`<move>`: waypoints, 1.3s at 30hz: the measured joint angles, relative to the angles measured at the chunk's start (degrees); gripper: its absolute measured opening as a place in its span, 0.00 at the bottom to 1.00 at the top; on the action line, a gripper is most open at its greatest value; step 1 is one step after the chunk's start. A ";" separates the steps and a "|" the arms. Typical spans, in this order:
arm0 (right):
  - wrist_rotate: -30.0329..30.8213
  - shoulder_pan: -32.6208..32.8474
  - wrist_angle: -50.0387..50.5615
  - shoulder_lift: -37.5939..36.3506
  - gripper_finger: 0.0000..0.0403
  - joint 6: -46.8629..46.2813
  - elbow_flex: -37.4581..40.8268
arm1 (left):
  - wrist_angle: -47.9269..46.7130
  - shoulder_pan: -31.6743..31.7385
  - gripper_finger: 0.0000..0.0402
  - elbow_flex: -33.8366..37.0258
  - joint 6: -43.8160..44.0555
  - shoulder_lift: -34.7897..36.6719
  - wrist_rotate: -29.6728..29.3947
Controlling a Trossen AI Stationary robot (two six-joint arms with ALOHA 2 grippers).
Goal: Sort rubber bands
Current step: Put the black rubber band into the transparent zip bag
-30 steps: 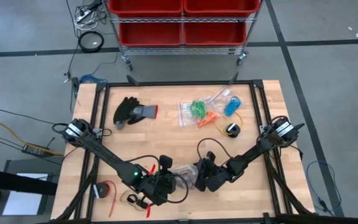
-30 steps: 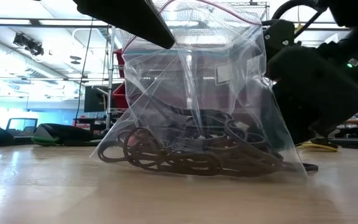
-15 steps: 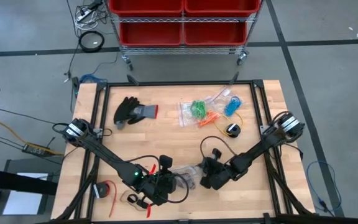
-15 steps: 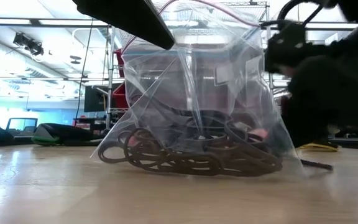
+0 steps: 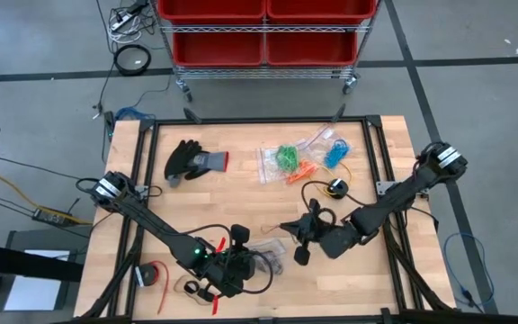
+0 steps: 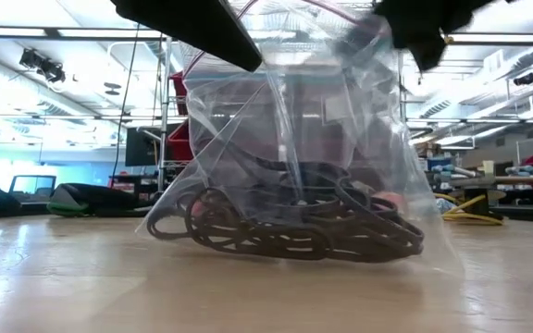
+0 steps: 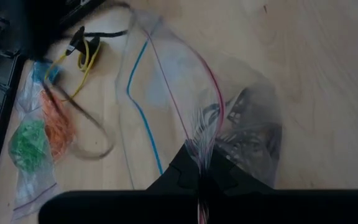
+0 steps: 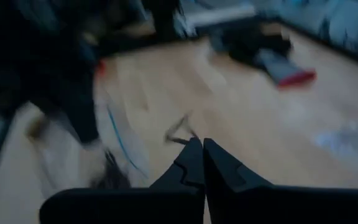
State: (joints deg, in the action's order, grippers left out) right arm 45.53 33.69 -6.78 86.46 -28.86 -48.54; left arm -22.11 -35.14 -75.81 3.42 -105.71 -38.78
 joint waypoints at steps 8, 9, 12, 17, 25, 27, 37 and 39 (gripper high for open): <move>-1.08 -0.13 -16.26 -0.54 0.00 13.23 -0.11 | 0.02 0.00 0.01 0.00 -0.02 0.00 0.00; -1.55 -0.13 -17.38 -0.48 0.00 13.91 -0.12 | 0.04 0.00 0.01 0.00 -0.02 0.00 0.00; -2.28 -0.31 -18.97 -0.36 0.00 14.54 -0.12 | 0.02 0.00 0.01 0.00 -0.07 0.00 0.00; -3.74 -0.91 -21.93 1.25 0.00 13.16 -0.17 | 0.04 0.00 0.01 0.00 -0.04 0.00 0.00; -4.19 -0.94 -31.91 8.66 0.00 14.66 -0.36 | 0.02 0.00 0.01 0.00 -0.02 0.00 -0.01; -4.20 -0.94 -31.91 10.02 0.00 13.56 -1.19 | -0.09 0.00 0.01 0.00 -0.02 0.00 0.00; -3.77 0.07 -23.88 11.96 0.00 12.49 -6.19 | -0.31 0.00 0.01 0.00 0.02 0.00 0.00; -3.75 0.04 -20.31 11.84 0.00 10.27 -6.89 | -0.34 0.00 0.01 0.00 0.02 0.00 0.00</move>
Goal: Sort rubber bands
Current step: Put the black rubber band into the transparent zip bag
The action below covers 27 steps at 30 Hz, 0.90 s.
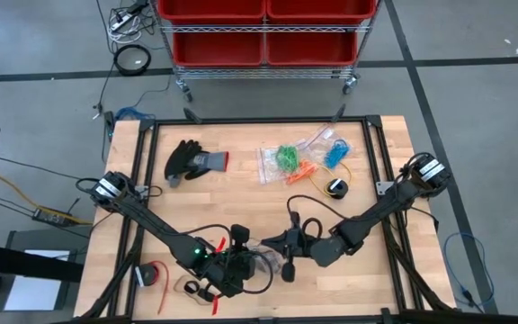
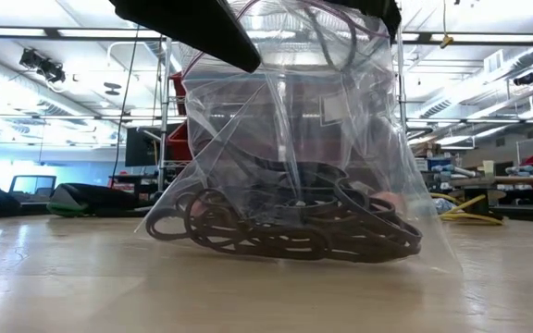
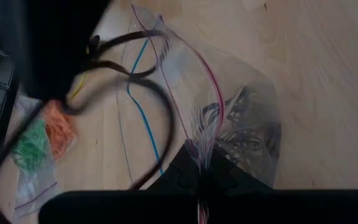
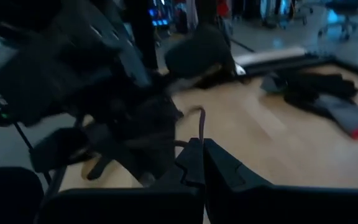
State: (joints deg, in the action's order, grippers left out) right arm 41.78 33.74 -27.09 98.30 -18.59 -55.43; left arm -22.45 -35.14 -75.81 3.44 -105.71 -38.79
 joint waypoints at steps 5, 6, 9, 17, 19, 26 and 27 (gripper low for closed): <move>-0.69 -0.02 9.66 -0.04 0.00 -7.91 -1.01 | -0.05 0.00 0.01 0.00 0.02 0.00 -0.02; -1.07 -0.02 11.10 -0.04 0.00 -8.88 -1.32 | -0.06 0.00 0.01 0.00 0.01 0.00 -0.02; -2.28 0.15 15.41 -0.04 0.00 -10.33 -2.68 | -0.12 0.00 0.01 0.00 0.02 0.00 -0.01; -4.29 0.42 28.51 -0.04 0.00 -13.80 -7.27 | -0.12 0.00 0.01 0.00 0.02 0.00 -0.01; -5.80 0.43 33.99 -0.04 0.00 -16.90 -8.49 | -0.15 0.00 0.01 0.00 0.03 0.00 -0.02; -9.36 1.59 42.30 -0.04 0.00 -20.10 -11.57 | -0.18 0.00 0.01 0.00 0.04 0.00 0.00; -10.32 1.64 42.66 -0.04 0.00 -19.93 -11.89 | -0.16 0.00 0.01 0.00 0.04 0.00 0.00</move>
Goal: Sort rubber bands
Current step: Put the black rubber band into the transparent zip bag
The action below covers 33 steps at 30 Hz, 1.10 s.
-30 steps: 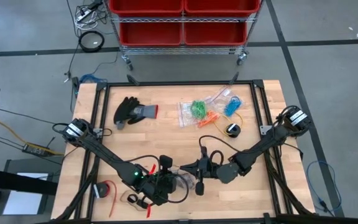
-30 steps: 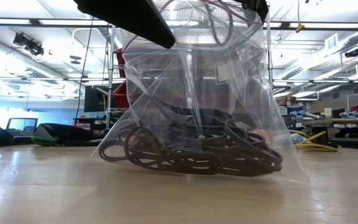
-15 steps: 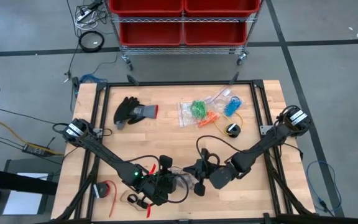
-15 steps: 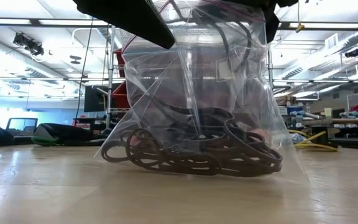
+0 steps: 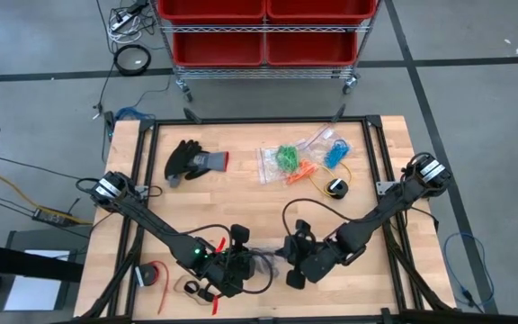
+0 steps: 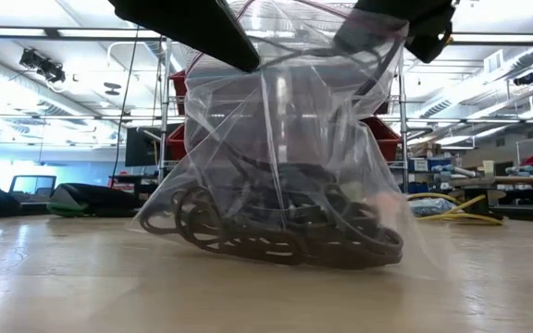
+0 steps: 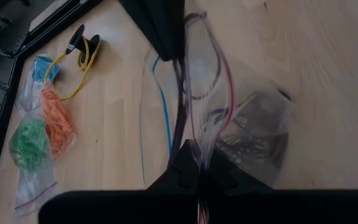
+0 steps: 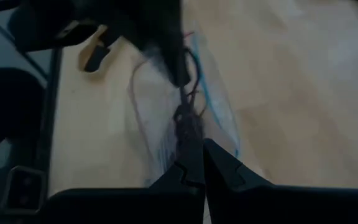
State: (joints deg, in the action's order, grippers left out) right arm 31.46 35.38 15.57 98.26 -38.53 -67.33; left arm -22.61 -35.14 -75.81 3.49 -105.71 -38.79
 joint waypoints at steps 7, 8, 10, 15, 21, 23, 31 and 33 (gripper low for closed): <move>-2.58 -0.62 0.53 0.00 0.00 0.01 -0.38 | 0.02 0.00 0.01 0.00 0.00 0.00 0.00; -2.71 -0.75 0.54 0.00 0.00 0.01 -0.38 | 0.02 0.00 0.01 0.00 0.00 0.00 0.00; -3.47 -1.09 0.55 0.00 0.00 0.05 -0.38 | 0.04 0.00 0.01 0.00 0.00 0.00 0.00; -5.60 -1.46 2.52 0.00 0.00 -0.50 -0.38 | 0.04 0.00 0.01 0.00 0.00 0.00 0.00; -5.79 -1.44 1.60 -0.02 0.00 -0.87 -0.38 | 0.04 0.00 0.01 0.00 0.00 0.00 0.00; -6.04 -1.46 0.62 -0.02 0.01 -0.87 -0.38 | 0.04 0.00 0.01 0.00 0.00 0.00 0.00; -6.20 -1.42 0.00 -0.06 0.11 -0.85 -0.38 | 0.04 0.00 0.01 0.00 0.02 0.00 0.00; -6.18 -1.31 -0.21 -0.54 0.14 -0.81 -0.38 | 0.06 0.00 0.01 0.00 0.02 0.00 0.00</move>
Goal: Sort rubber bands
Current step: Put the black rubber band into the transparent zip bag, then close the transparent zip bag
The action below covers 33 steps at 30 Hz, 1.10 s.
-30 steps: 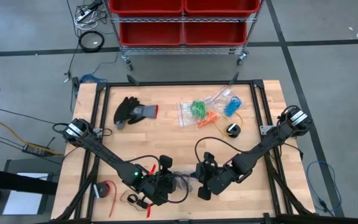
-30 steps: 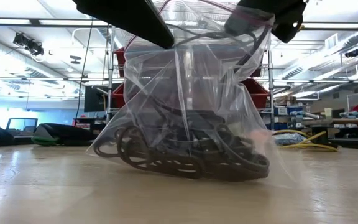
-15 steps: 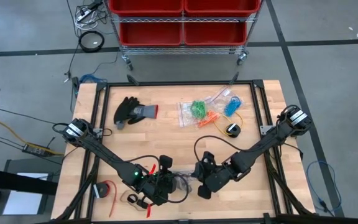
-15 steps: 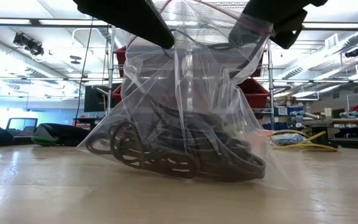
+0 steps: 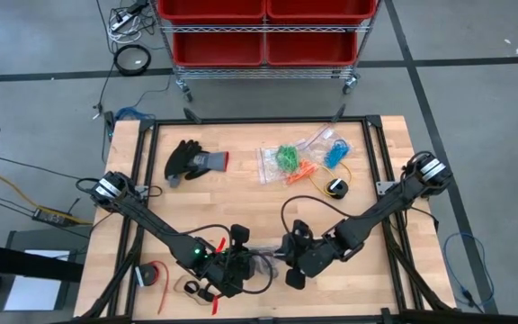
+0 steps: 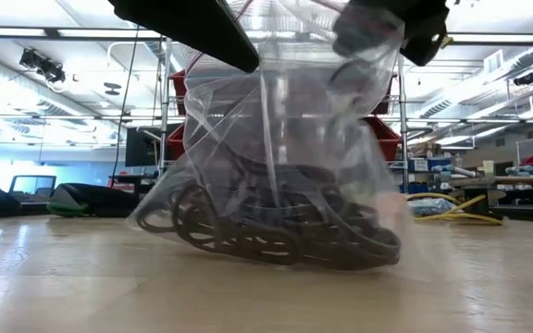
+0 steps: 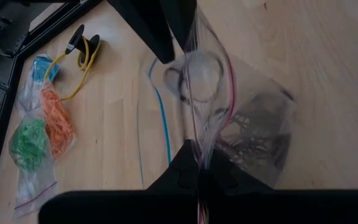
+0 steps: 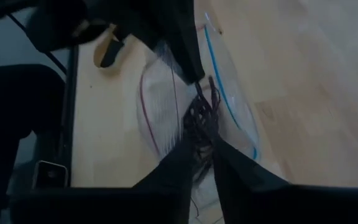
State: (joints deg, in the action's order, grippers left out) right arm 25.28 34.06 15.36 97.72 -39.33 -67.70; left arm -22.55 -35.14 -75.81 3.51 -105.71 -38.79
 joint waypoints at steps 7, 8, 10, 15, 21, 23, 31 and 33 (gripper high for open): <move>4.44 1.49 -0.35 -3.91 0.20 2.30 0.00 | -0.02 0.00 0.01 0.00 0.00 0.00 0.00; 5.76 1.90 -0.35 -4.52 0.20 2.88 0.00 | 0.00 0.00 0.01 0.00 0.00 0.00 -0.02; 8.40 2.78 -0.22 -5.60 0.19 3.55 0.00 | 0.00 0.00 0.01 0.00 0.00 0.00 0.00; 15.06 4.45 5.31 -7.44 0.18 3.09 0.00 | 0.00 0.00 0.01 0.00 0.01 0.00 -0.01; 17.38 4.61 13.43 -7.46 0.18 -3.87 0.02 | -0.01 0.00 0.01 0.00 0.22 0.00 0.00; 17.38 4.62 13.85 -7.46 0.18 -4.94 0.02 | 0.00 0.00 0.01 0.00 0.22 0.00 -0.01; 16.53 5.49 13.90 -7.44 0.16 -6.27 0.02 | 0.23 0.00 0.01 0.00 0.23 0.00 -0.01; 16.40 5.81 13.91 -7.44 0.16 -7.35 0.02 | 0.52 0.00 0.01 0.00 0.24 0.00 0.00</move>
State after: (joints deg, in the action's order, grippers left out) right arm 41.68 39.87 29.27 90.28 -46.68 -67.68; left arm -22.03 -35.14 -75.81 3.75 -105.71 -38.79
